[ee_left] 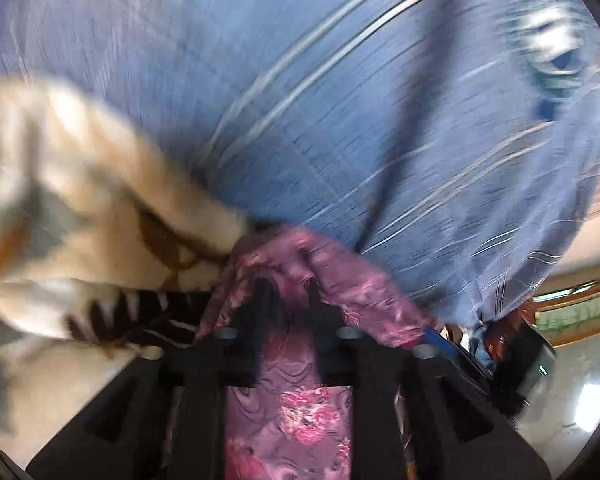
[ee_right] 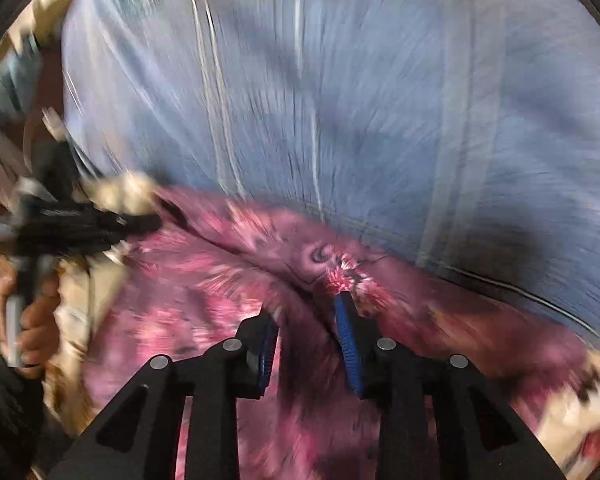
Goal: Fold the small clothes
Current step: 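Grasp the folded shirt hem with the right gripper and fold it toward the collar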
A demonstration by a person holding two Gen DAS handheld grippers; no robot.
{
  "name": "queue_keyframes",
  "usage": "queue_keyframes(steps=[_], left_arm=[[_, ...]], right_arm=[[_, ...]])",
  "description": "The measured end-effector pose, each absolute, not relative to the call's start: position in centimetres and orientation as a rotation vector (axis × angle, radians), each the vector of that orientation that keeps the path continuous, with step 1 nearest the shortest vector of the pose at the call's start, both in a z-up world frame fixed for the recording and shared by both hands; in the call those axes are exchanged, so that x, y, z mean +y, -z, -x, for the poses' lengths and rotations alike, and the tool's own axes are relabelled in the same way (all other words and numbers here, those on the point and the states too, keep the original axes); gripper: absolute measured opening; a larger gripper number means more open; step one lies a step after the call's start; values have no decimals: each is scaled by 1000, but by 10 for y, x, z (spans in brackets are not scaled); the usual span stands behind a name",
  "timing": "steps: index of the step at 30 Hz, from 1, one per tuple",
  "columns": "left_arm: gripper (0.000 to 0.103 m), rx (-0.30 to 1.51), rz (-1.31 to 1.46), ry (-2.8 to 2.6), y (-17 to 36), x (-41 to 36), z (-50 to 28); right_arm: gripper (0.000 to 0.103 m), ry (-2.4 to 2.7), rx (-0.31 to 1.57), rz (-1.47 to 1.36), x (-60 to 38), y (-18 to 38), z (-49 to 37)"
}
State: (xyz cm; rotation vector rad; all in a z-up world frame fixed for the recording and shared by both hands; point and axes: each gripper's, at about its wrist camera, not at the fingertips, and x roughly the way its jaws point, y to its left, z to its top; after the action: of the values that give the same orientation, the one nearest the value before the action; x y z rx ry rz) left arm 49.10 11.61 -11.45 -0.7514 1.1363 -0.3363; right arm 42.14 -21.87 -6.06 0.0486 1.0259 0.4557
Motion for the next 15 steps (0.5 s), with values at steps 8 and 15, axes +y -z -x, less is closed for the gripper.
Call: queue_keyframes(steps=[8, 15], left_arm=[[66, 984, 529, 306, 28, 98, -374], [67, 1079, 668, 416, 101, 32, -302]], right_arm=[[88, -443, 812, -215, -308, 4, -267], [85, -504, 923, -403, -334, 84, -187]])
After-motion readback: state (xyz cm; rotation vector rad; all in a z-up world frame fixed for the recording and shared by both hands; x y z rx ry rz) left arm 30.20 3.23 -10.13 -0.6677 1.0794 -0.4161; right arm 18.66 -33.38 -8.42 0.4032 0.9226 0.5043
